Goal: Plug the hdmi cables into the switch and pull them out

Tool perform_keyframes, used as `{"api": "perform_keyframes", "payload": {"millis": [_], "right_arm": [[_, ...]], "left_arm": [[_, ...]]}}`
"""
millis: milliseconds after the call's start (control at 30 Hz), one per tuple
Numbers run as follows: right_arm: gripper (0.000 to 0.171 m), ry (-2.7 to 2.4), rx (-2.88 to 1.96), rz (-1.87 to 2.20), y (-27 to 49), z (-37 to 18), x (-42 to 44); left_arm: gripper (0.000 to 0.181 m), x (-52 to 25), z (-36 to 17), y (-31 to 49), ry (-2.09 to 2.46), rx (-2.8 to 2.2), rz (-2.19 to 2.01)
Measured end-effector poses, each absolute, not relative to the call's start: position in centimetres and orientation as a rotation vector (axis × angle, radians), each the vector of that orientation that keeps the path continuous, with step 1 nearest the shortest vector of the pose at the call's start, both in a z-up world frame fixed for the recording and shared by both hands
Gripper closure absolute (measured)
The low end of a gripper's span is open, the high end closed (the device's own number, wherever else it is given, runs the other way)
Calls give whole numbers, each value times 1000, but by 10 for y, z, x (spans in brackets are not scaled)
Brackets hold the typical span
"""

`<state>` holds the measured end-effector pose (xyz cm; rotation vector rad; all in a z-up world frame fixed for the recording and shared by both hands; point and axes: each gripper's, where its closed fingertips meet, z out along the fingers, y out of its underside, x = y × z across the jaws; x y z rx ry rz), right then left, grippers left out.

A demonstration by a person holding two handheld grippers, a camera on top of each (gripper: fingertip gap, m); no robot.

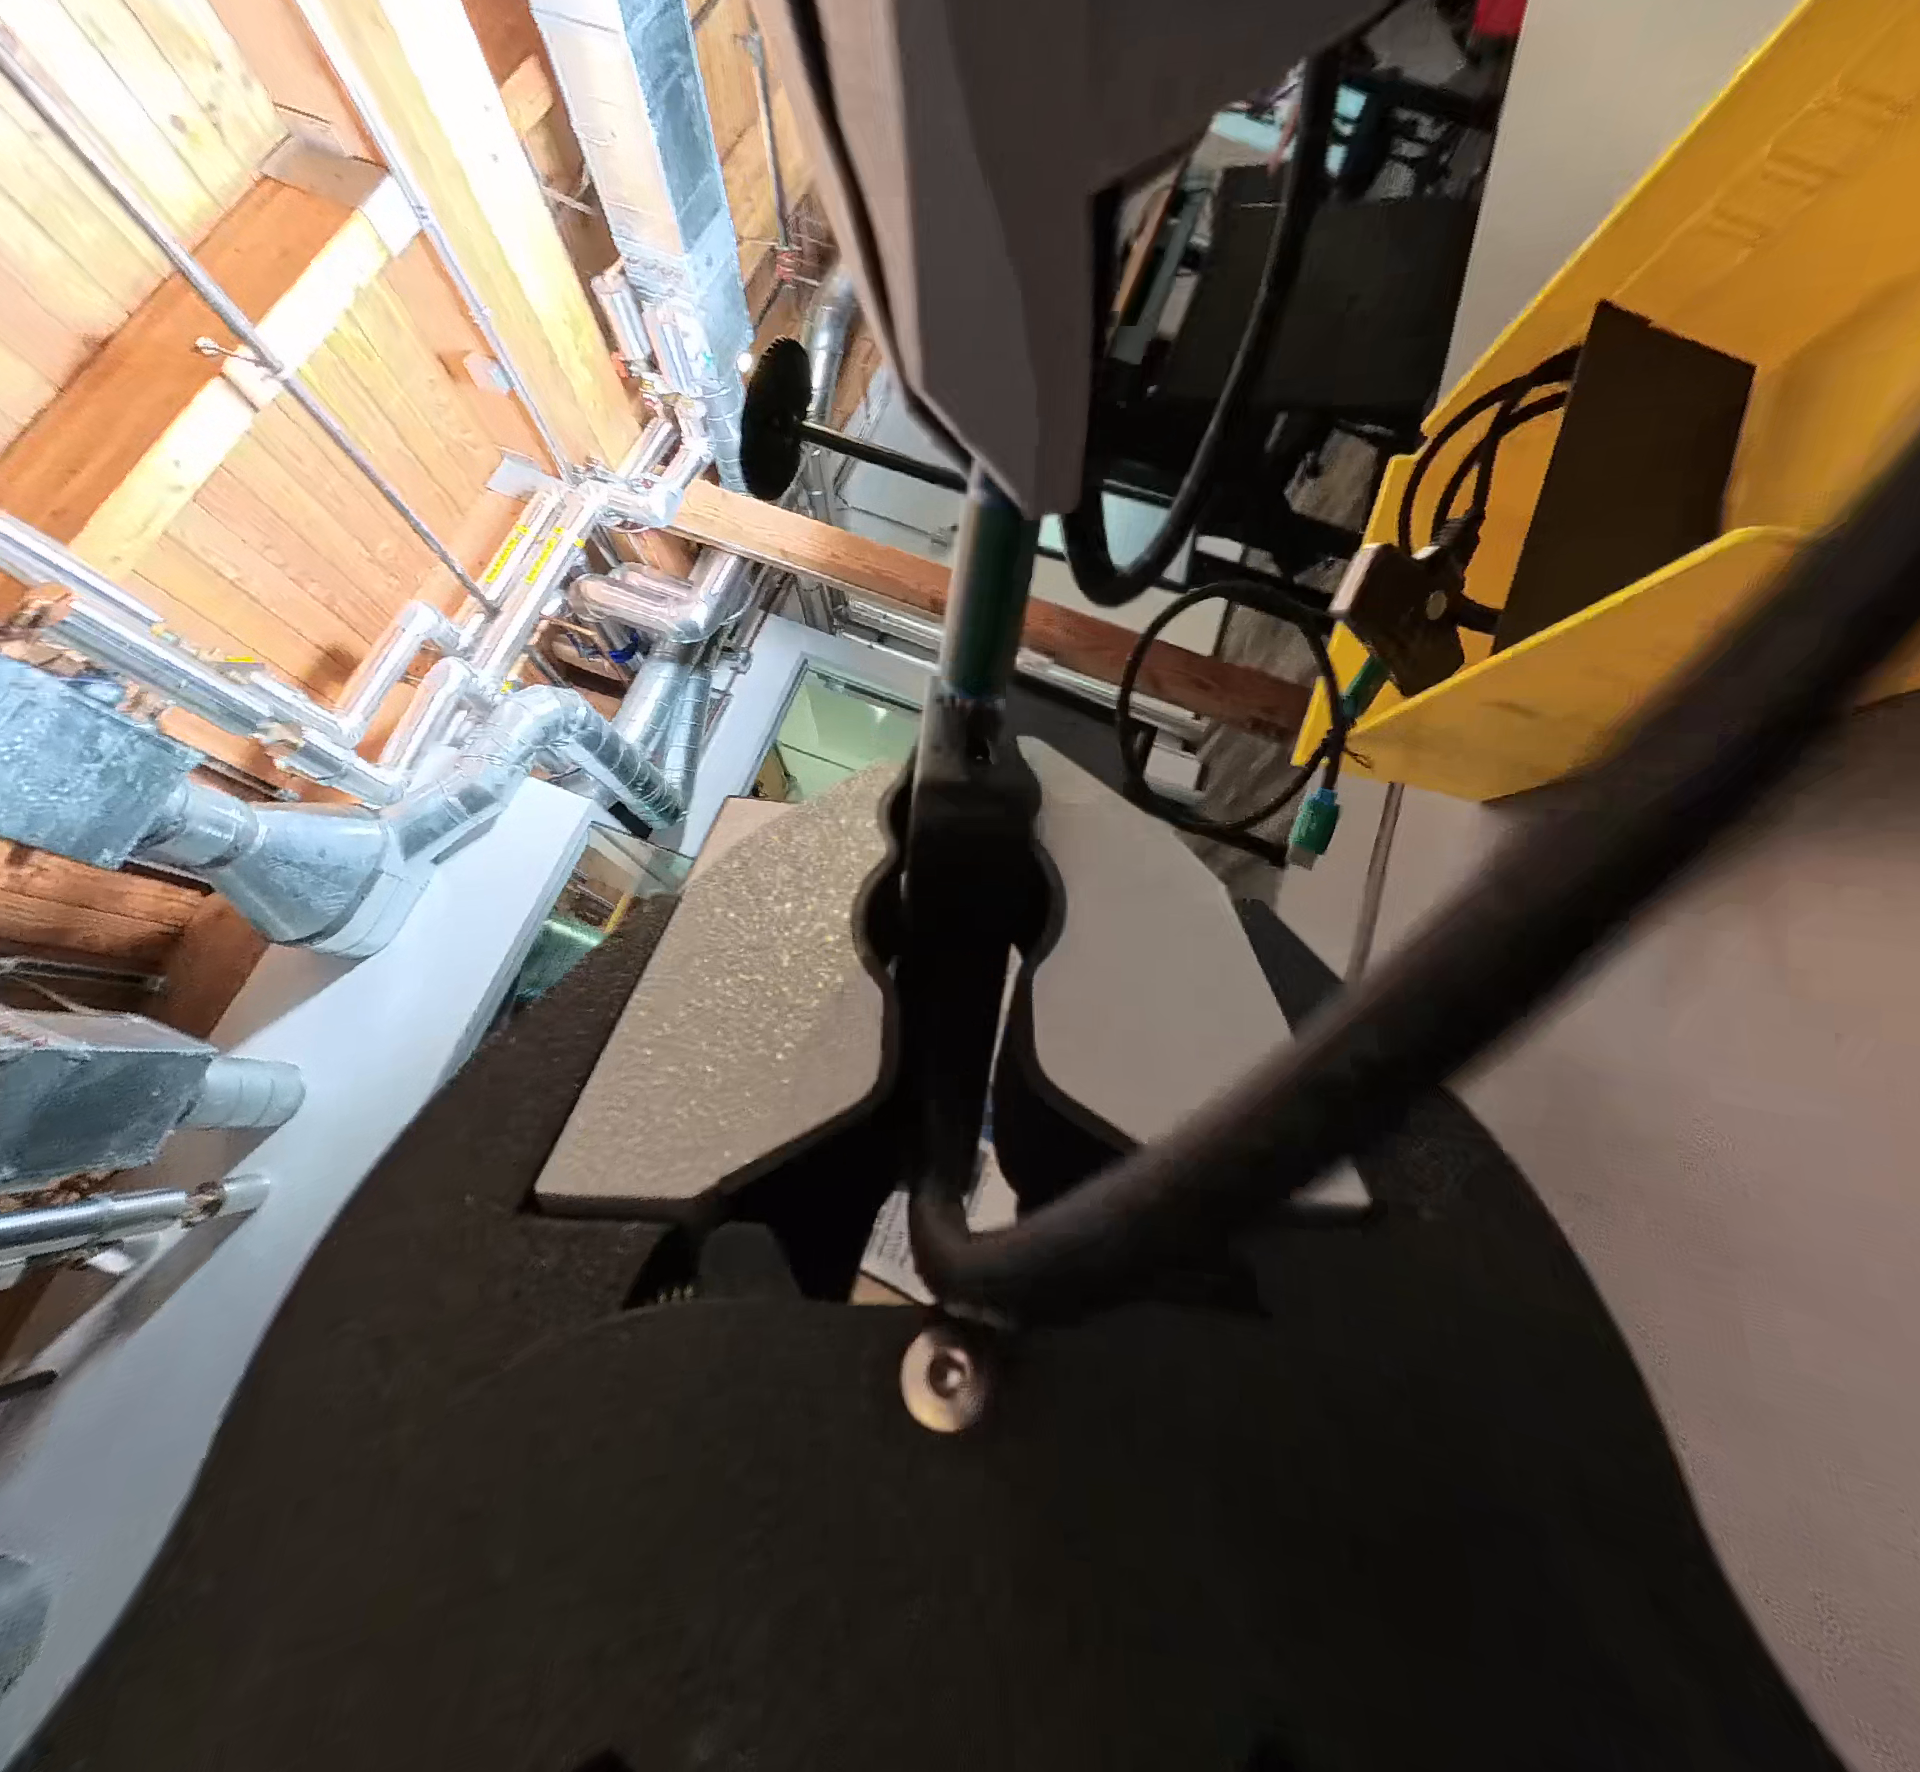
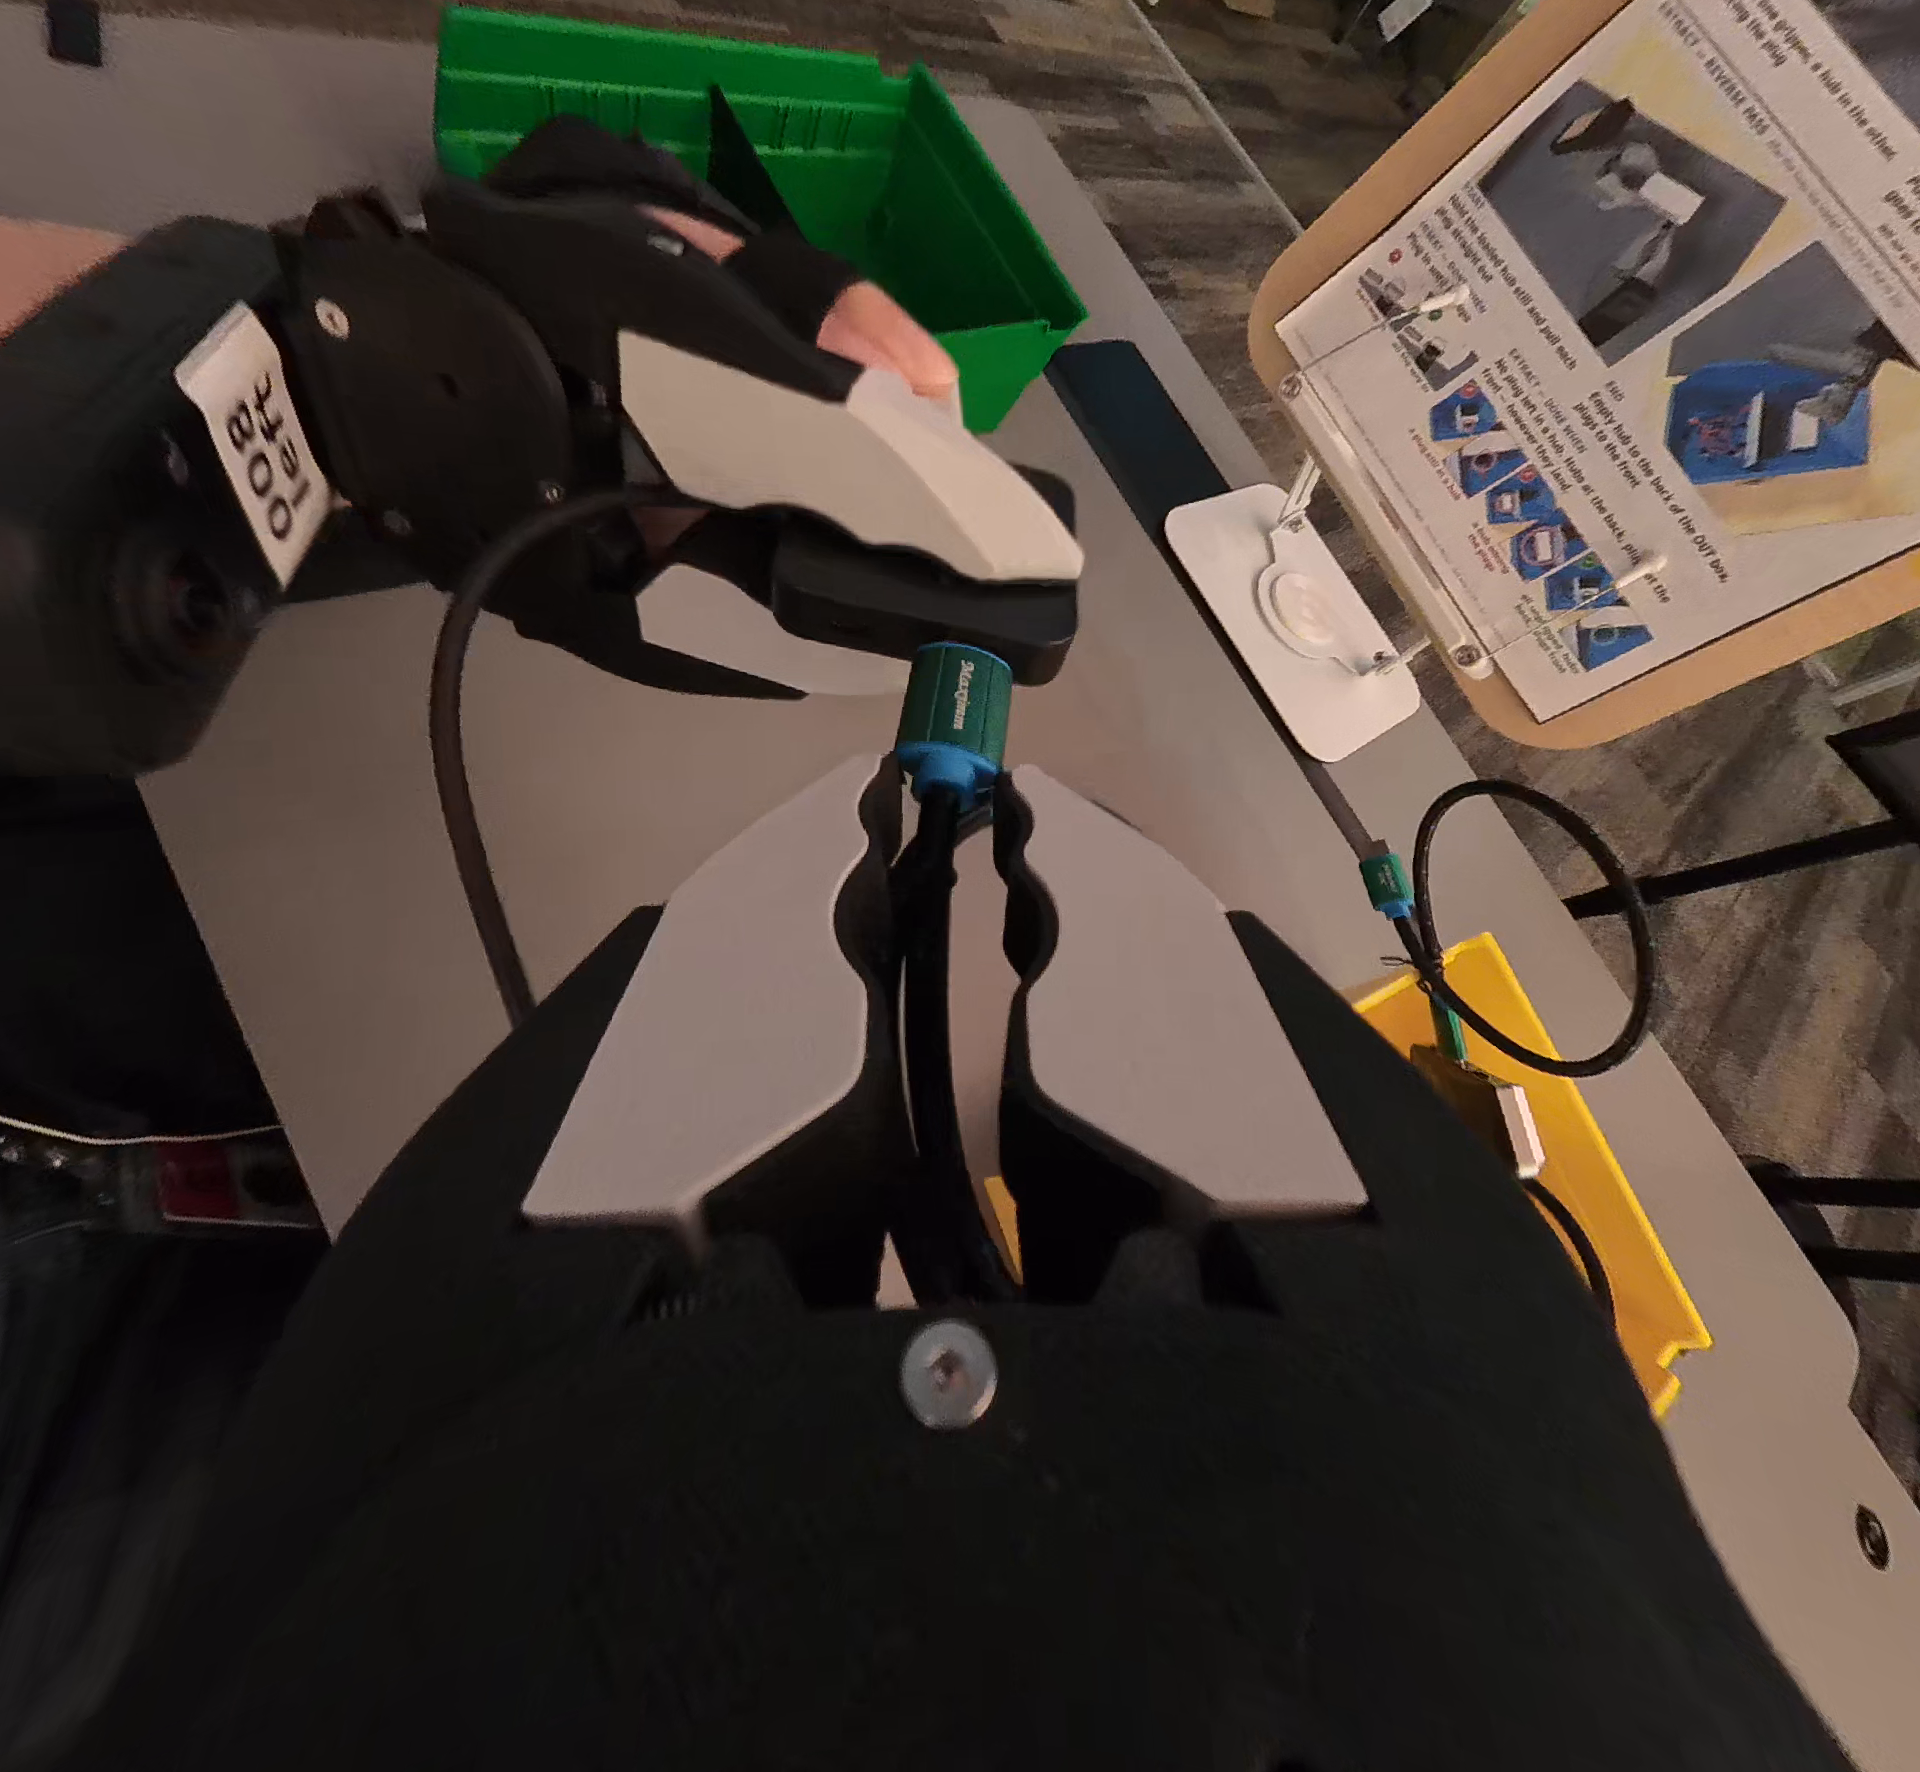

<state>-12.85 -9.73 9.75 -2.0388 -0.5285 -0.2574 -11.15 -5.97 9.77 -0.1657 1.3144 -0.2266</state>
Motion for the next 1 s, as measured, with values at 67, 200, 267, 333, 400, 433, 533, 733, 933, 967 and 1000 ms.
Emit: {"api": "perform_keyframes", "payload": {"millis": [67,200,267,333,400,433,533,733,933,967,1000], "right_arm": [[156,-537,-2044,-255,-98,99,-130],[156,-552,-2043,-189,-101,101,-136],[155,-562,-2033,-149,-103,106,-141],[156,-580,-2039,-136,-105,107,-145],[155,-581,-2054,-130,-106,108,-147],[155,-574,-2058,-124,-106,109,-147],[155,-543,-2060,-111,-107,111,-149],[155,-527,-2092,-175,-105,110,-152],[155,-459,-2087,-245,-98,111,-152],[155,-450,-2088,-263,-97,110,-152],[155,-448,-2088,-285,-96,109,-151]], "left_arm": [[167,-113,97,-61,1312,-151,-225],[167,-118,100,-66,1300,-125,-277],[168,-123,103,-69,1282,-102,-303],[168,-125,104,-72,1282,-88,-323],[168,-127,105,-73,1269,-85,-327],[169,-128,106,-73,1257,-84,-323],[169,-130,109,-75,1252,-83,-320],[169,-131,110,-75,1250,-85,-266],[168,-129,111,-68,1249,-128,-245],[169,-127,110,-68,1263,-141,-249],[169,-126,109,-67,1274,-148,-246]]}}
